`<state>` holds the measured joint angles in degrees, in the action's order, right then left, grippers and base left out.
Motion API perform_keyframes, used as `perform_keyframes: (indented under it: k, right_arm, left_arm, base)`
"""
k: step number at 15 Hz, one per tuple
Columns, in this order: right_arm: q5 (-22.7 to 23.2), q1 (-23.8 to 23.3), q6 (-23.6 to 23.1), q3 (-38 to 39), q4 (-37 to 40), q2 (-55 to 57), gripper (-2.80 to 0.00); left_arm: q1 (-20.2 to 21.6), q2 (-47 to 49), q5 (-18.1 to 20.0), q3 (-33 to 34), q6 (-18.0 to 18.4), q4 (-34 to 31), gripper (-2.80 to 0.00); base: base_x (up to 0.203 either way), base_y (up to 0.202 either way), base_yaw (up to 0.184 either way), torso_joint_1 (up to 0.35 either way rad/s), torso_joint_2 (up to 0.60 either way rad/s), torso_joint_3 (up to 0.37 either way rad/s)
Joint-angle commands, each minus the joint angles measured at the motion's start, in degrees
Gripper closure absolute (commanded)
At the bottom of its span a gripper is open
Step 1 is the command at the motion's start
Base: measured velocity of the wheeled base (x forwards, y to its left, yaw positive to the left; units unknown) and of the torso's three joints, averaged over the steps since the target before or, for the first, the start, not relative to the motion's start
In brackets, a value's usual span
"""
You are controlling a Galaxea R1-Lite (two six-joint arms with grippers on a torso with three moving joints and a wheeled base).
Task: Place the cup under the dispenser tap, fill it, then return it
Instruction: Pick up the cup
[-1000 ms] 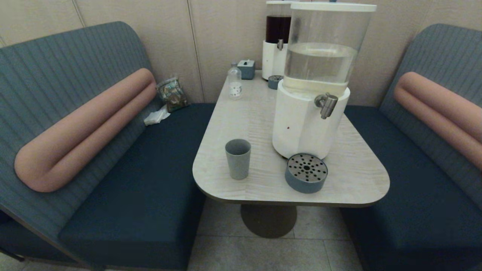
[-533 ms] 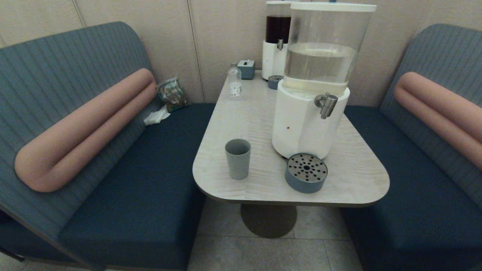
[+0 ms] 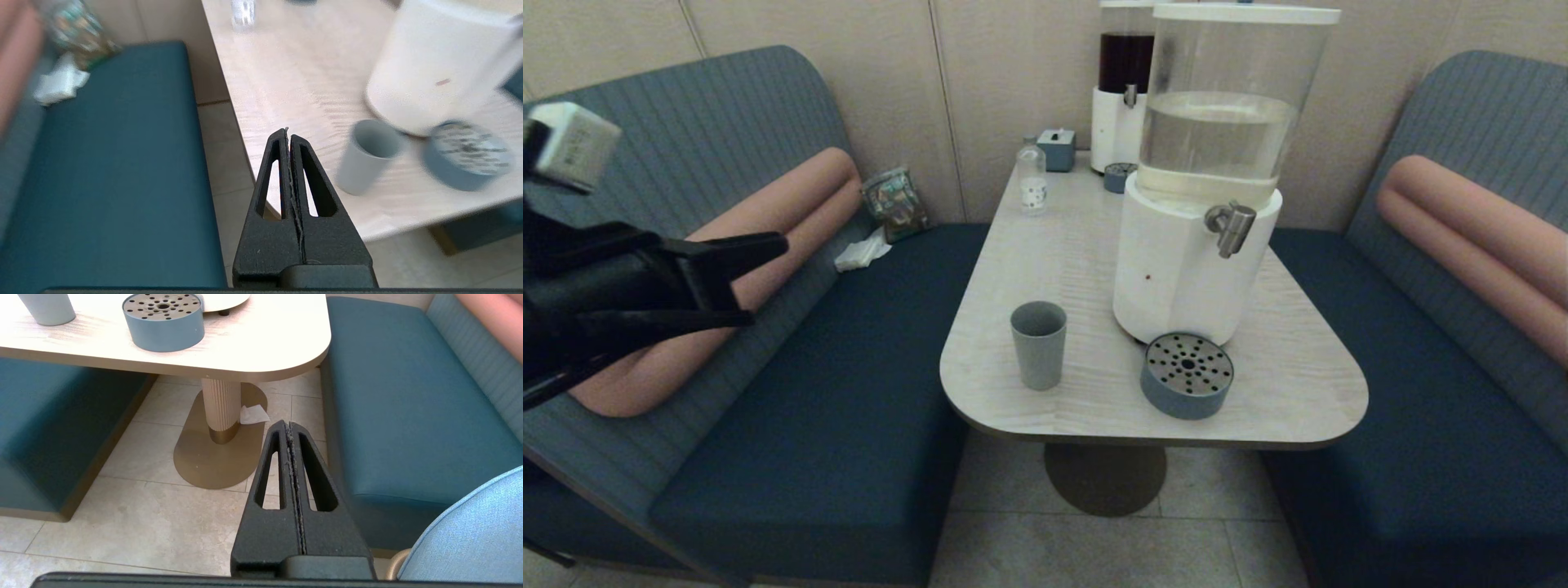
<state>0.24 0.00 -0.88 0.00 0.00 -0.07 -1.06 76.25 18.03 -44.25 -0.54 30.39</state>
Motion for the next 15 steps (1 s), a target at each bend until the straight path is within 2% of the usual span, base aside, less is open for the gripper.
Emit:
perform_keyframes:
  k: [1, 5, 8, 9, 12, 15]
  right_arm:
    - [0.0, 0.0, -0.1, 0.0, 0.0, 0.1, 0.00]
    - [0.0, 0.0, 0.0, 0.0, 0.0, 0.1, 0.00]
    - [0.0, 0.0, -0.1, 0.0, 0.0, 0.1, 0.00]
    - [0.0, 0.0, -0.1, 0.0, 0.0, 0.1, 0.00]
    - [0.0, 0.0, -0.1, 0.0, 0.0, 0.1, 0.00]
    - [0.0, 0.0, -0.1, 0.0, 0.0, 0.1, 0.00]
  left_arm:
    - [-0.3, 13.9, 0.2, -0.5, 0.4, 6.2, 0.00]
    - [-3.0, 28.6, -0.2, 0.2, 2.4, 23.4, 0.00]
    - [-4.3, 33.1, -0.9, 0.2, 3.0, 26.6, 0.00]
    - [-4.4, 35.3, -1.0, 0.3, 3.3, 29.1, -2.80]
    - [-5.5, 41.3, -3.2, 0.2, 3.4, 38.8, -2.80]
    - [-8.3, 43.3, -3.8, 2.8, 3.2, 43.2, -2.80]
  base:
    - [0.000, 0.000, 0.000, 0.000, 0.00, 0.000]
    - [0.000, 0.000, 0.000, 0.000, 0.00, 0.000]
    - [0.000, 0.000, 0.000, 0.000, 0.00, 0.000]
    - [0.000, 0.000, 0.000, 0.000, 0.00, 0.000]
    - [0.000, 0.000, 0.000, 0.000, 0.00, 0.000]
    - [0.000, 0.000, 0.000, 0.000, 0.00, 0.000]
